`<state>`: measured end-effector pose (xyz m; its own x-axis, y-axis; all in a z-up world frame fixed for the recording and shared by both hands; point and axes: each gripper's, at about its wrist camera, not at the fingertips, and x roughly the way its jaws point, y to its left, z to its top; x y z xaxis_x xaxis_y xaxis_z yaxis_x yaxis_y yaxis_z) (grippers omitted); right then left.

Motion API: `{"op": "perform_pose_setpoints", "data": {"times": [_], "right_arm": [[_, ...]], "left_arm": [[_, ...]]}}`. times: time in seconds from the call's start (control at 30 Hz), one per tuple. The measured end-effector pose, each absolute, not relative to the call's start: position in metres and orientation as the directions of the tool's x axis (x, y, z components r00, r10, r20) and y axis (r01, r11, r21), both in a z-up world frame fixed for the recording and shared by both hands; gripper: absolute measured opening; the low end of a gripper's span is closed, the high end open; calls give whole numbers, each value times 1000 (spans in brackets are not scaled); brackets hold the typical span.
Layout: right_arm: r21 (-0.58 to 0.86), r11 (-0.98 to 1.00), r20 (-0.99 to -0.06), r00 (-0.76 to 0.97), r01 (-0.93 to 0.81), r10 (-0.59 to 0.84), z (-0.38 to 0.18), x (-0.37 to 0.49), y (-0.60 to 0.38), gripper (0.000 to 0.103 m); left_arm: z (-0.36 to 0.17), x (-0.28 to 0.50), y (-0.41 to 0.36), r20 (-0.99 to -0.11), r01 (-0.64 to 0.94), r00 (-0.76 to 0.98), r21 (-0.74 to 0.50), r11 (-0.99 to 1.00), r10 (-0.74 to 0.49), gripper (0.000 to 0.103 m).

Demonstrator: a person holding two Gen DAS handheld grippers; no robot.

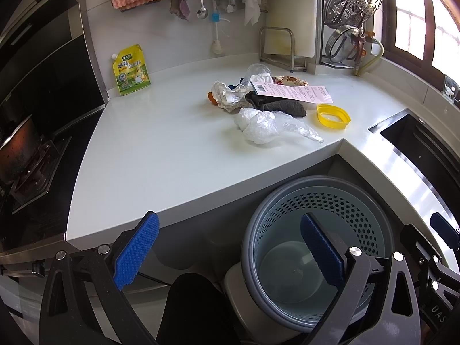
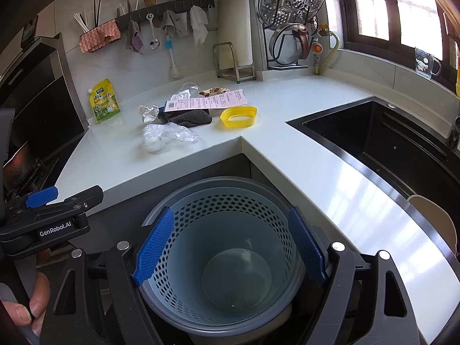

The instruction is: Collect trash

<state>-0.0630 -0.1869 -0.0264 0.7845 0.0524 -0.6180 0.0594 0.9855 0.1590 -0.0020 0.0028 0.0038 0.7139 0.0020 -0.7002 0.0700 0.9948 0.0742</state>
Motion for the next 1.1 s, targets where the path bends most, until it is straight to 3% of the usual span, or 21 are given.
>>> {"op": "perform_pose_setpoints", "data": {"times": [1.1], "right_arm": [[158, 986, -617, 785, 60, 51, -24, -64, -185, 78]], "left_arm": [[3, -1, 3, -701, 67, 713, 75, 995, 5, 97]]}}
